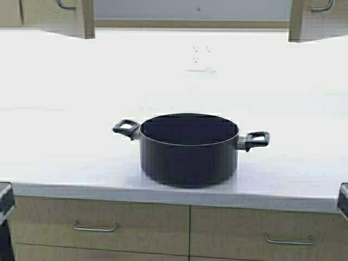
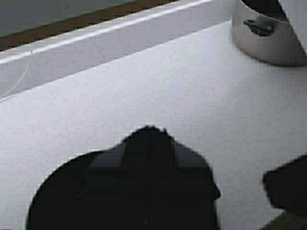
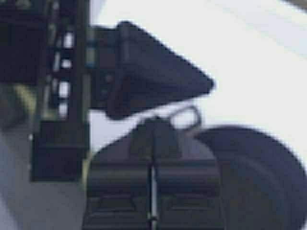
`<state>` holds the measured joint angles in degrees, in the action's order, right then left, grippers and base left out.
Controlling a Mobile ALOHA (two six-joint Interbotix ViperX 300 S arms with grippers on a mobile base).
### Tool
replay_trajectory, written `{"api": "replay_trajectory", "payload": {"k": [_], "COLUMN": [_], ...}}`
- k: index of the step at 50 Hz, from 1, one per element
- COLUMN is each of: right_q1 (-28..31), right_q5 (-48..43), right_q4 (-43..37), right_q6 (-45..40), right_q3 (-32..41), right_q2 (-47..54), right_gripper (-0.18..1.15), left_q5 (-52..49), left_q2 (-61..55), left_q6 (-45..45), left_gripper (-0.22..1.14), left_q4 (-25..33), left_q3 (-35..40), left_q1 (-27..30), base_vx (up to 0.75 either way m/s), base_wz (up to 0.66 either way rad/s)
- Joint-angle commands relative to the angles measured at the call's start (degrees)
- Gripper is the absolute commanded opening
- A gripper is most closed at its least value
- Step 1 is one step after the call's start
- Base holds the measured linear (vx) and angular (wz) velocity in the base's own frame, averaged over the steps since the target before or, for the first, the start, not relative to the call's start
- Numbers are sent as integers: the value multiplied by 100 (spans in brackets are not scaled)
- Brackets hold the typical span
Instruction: Open the cabinet, put the pot inside, then close it
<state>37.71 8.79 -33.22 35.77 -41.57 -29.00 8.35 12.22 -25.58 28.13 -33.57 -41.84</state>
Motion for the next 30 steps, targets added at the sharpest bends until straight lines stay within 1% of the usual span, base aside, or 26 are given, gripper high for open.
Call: {"api": "replay_trajectory", "payload": {"k": [1,6,17,30], "right_q1": [-396,-659,-1248,-1397], "right_q5": [-79,-79,-70,-18], "right_q4": [9,9,26,97], "right_q6": [-26,-26,-26,-44], "right_q3": [132,26,-343,-642], "right_q2": [220,255,44,-448], "right_gripper": [6,6,6,6], "left_q5": [132,132,141,255], "left_q2": [-229,-272,0,659], "left_q6": [9,9,26,18], "left_gripper": [3,3,3,3], "left_q4": [26,26,26,26], "left_q3": [316,229,-325,-993], "left_q1": [325,563,949,1037], "base_vx": [0,0,0,0], "base_wz": [0,0,0,0]}}
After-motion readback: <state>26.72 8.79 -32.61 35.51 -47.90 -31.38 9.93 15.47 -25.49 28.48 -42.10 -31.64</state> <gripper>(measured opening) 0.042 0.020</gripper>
